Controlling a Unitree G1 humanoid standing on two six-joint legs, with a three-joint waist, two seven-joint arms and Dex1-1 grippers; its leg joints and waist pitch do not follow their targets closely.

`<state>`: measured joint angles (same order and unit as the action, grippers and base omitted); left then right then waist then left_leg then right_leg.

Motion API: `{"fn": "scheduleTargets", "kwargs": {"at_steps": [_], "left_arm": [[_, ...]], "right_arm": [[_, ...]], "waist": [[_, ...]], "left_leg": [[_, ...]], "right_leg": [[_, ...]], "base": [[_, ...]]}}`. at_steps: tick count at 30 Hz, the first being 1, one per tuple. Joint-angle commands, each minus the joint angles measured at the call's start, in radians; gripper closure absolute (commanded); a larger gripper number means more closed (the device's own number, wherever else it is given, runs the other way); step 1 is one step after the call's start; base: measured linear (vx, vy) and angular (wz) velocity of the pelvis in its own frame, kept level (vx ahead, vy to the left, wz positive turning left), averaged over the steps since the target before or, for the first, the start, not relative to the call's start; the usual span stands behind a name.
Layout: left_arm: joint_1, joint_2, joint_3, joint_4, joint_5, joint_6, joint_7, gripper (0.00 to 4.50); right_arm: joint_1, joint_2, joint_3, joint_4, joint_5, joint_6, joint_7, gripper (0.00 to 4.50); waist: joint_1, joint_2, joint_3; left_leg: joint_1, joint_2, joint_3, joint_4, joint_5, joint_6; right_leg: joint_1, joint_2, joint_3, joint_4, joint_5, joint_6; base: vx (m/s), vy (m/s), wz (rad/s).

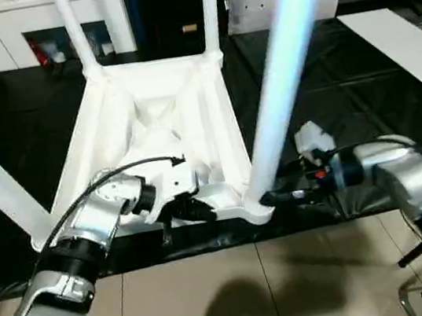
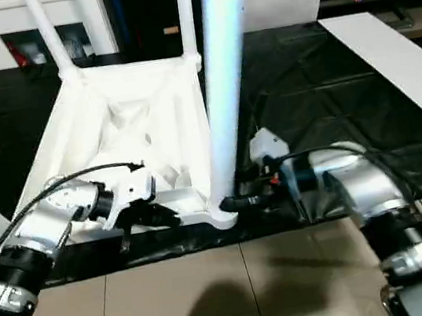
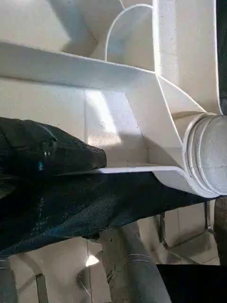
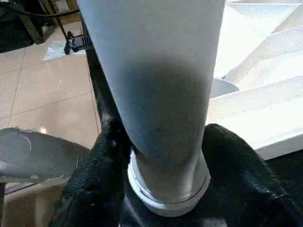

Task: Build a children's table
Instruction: Rotate leg to tighten

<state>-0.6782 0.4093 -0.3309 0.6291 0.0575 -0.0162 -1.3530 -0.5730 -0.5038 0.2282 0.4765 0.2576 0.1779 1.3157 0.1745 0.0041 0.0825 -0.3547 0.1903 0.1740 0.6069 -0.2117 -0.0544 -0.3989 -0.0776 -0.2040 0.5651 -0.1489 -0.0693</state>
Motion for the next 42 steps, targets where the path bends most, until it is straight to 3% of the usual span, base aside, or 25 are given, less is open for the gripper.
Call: {"fn": "scheduleTargets", "kwargs": {"at_steps": [1, 5, 6, 8, 13, 16, 19, 20, 21, 22, 24, 25, 26, 27, 29, 32, 37, 38, 40, 42], "left_arm": [[0.002, -0.016, -0.03, -0.03, 0.002, 0.004, -0.015, 4.5], [0.002, -0.028, -0.022, -0.026, -0.004, 0.026, 0.0, 4.5], [0.002, -0.031, -0.019, -0.026, -0.007, 0.034, 0.003, 4.5], [-0.003, -0.04, -0.012, -0.017, -0.008, 0.054, 0.021, 4.5], [-0.013, -0.062, 0.005, 0.009, -0.005, 0.111, 0.079, 4.5], [-0.02, -0.085, 0.023, 0.0, -0.004, 0.201, 0.148, 4.5], [-0.028, -0.115, 0.045, -0.007, -0.005, 0.266, 0.218, 4.5], [-0.032, -0.128, 0.055, -0.009, -0.004, 0.291, 0.247, 4.5], [-0.053, -0.168, 0.081, 0.001, 0.001, 0.339, 0.336, 4.5], [-0.061, -0.181, 0.089, 0.005, 0.001, 0.351, 0.362, 4.5], [-0.079, -0.21, 0.103, 0.015, 0.001, 0.376, 0.414, 4.5], [-0.094, -0.235, 0.118, 0.02, -0.007, 0.393, 0.456, 4.5], [-0.114, -0.274, 0.141, 0.023, -0.017, 0.418, 0.522, 4.5], [-0.118, -0.285, 0.144, 0.024, -0.019, 0.418, 0.536, 4.5], [-0.118, -0.297, 0.14, 0.022, -0.013, 0.424, 0.548, 4.5], [-0.114, -0.29, 0.125, 0.023, 0.005, 0.414, 0.543, 4.5], [-0.094, -0.226, 0.091, 0.029, 0.033, 0.338, 0.483, 4.5], [-0.084, -0.192, 0.076, 0.032, 0.042, 0.306, 0.445, 4.5], [-0.063, -0.146, 0.058, 0.022, 0.041, 0.26, 0.363, 4.5], [-0.048, -0.097, 0.032, 0.014, 0.043, 0.18, 0.275, 4.5]], "right_arm": [[-0.016, 0.013, 0.003, 0.022, -0.016, -0.024, -0.003, 2.3], [-0.016, 0.034, -0.004, 0.044, -0.005, -0.032, 0.006, 2.53], [-0.013, 0.037, -0.004, 0.042, 0.0, -0.027, 0.01, 2.57], [-0.005, 0.045, -0.009, 0.035, 0.018, -0.011, 0.021, 2.6], [0.038, 0.054, -0.021, -0.036, 0.073, 0.069, 0.044, 2.62], [0.069, 0.067, -0.029, -0.096, 0.062, 0.141, -0.046, 2.62], [0.076, 0.115, -0.062, -0.124, 0.042, 0.201, -0.202, 2.62], [0.077, 0.14, -0.079, -0.133, 0.03, 0.229, -0.277, 2.62], [0.061, 0.206, -0.122, -0.133, 0.003, 0.314, -0.457, 2.62], [0.056, 0.227, -0.133, -0.128, -0.006, 0.328, -0.506, 2.62], [0.046, 0.271, -0.157, -0.117, -0.025, 0.352, -0.607, 2.62], [0.041, 0.299, -0.166, -0.106, -0.029, 0.353, -0.653, 2.62], [0.042, 0.333, -0.166, -0.1, -0.039, 0.336, -0.701, 2.62], [0.044, 0.342, -0.167, -0.097, -0.034, 0.323, -0.704, 2.62], [0.053, 0.358, -0.173, -0.116, -0.041, 0.298, -0.72, 2.06], [0.062, 0.345, -0.178, -0.132, -0.044, 0.274, -0.694, 1.82], [0.078, 0.263, -0.198, -0.155, -0.022, 0.212, -0.575, 1.45], [0.085, 0.213, -0.203, -0.163, -0.01, 0.182, -0.509, 1.45], [0.096, 0.137, -0.208, -0.178, 0.014, 0.16, -0.387, 1.18], [0.103, 0.061, -0.19, -0.178, 0.011, 0.138, -0.272, 1.0]], "waist": [[-0.006, -0.001, -0.096], [-0.008, 0.0, -0.094], [-0.007, 0.005, -0.091], [-0.009, 0.001, -0.091], [-0.004, 0.0, -0.093], [-0.001, -0.002, -0.091], [-0.007, -0.003, -0.083], [-0.017, -0.003, -0.081], [-0.022, -0.007, -0.08], [-0.036, -0.005, -0.076], [-0.053, -0.005, -0.081], [-0.066, -0.002, -0.08], [-0.073, 0.009, -0.081], [-0.079, 0.01, -0.084], [-0.082, 0.008, -0.086], [-0.075, 0.004, -0.087], [-0.059, 0.004, -0.093], [-0.059, 0.004, -0.092], [-0.055, 0.0, -0.094], [-0.052, 0.004, -0.094]], "left_leg": [[0.005, 0.073, -0.024, -0.06, -0.035, 0.09], [0.007, 0.074, -0.024, -0.061, -0.05, 0.083], [0.007, 0.073, -0.025, -0.062, -0.058, 0.081], [0.008, 0.073, -0.025, -0.062, -0.065, 0.079], [0.01, 0.075, -0.025, -0.061, -0.058, 0.084], [0.011, 0.074, -0.025, -0.062, -0.054, 0.081], [0.014, 0.063, -0.022, -0.066, -0.099, 0.053], [0.016, 0.058, -0.024, -0.067, -0.12, 0.038], [0.017, 0.056, -0.023, -0.066, -0.127, 0.031], [0.019, 0.052, -0.025, -0.065, -0.146, 0.015], [0.012, 0.048, -0.029, -0.061, -0.158, 0.011], [0.014, 0.049, -0.028, -0.06, -0.175, 0.02], [0.023, 0.058, -0.03, -0.06, -0.199, 0.026], [0.022, 0.072, -0.037, -0.065, -0.213, 0.035], [0.018, 0.081, -0.041, -0.069, -0.221, 0.043], [0.013, 0.055, -0.027, -0.067, -0.16, 0.046], [0.007, 0.061, -0.027, -0.068, -0.085, 0.083], [0.005, 0.061, -0.028, -0.068, -0.08, 0.084], [-0.002, 0.053, -0.026, -0.066, -0.075, 0.101], [0.0, 0.06, -0.029, -0.067, -0.061, 0.112]], "right_leg": [[0.07, -0.114, 0.094, -0.05, -0.233, -0.085], [0.069, -0.114, 0.094, -0.054, -0.26, -0.077], [0.069, -0.114, 0.094, -0.056, -0.268, -0.074], [0.069, -0.112, 0.093, -0.058, -0.277, -0.07], [0.069, -0.112, 0.094, -0.057, -0.273, -0.068], [0.067, -0.112, 0.094, -0.061, -0.287, -0.062], [0.069, -0.111, 0.087, -0.082, -0.398, -0.019], [0.069, -0.111, 0.078, -0.094, -0.451, 0.003], [0.068, -0.109, 0.075, -0.1, -0.471, 0.015], [0.066, -0.105, 0.064, -0.112, -0.511, 0.039], [0.078, -0.108, 0.049, -0.119, -0.53, 0.083], [0.076, -0.104, 0.041, -0.13, -0.531, 0.105], [0.073, -0.106, 0.036, -0.138, -0.525, 0.105], [0.079, -0.107, 0.035, -0.132, -0.483, 0.099], [0.08, -0.114, 0.045, -0.121, -0.431, 0.088], [0.081, -0.117, 0.055, -0.115, -0.396, 0.056], [0.083, -0.111, 0.065, -0.09, -0.286, 0.031], [0.083, -0.11, 0.065, -0.087, -0.275, 0.027], [0.091, -0.106, 0.063, -0.081, -0.256, 0.042], [0.086, -0.104, 0.062, -0.082, -0.244, 0.045]], "base": [[0.0, 0.0, 0.0], [0.0, 0.0, 0.0], [0.0, 0.0, 0.0], [0.0, 0.0, 0.0], [0.0, 0.0, 0.0], [0.0, 0.0, 0.0], [0.0, 0.0, 0.0], [0.0, 0.0, 0.0], [0.0, 0.0, 0.0], [0.0, 0.0, 0.0], [0.0, 0.0, 0.0], [0.0, 0.0, 0.0], [0.0, 0.0, 0.0], [0.0, 0.0, 0.0], [0.0, 0.0, 0.0], [0.0, 0.0, 0.0], [0.0, 0.0, 0.0], [0.0, 0.0, 0.0], [0.0, 0.0, 0.0], [0.0, 0.0, 0.0]]}}
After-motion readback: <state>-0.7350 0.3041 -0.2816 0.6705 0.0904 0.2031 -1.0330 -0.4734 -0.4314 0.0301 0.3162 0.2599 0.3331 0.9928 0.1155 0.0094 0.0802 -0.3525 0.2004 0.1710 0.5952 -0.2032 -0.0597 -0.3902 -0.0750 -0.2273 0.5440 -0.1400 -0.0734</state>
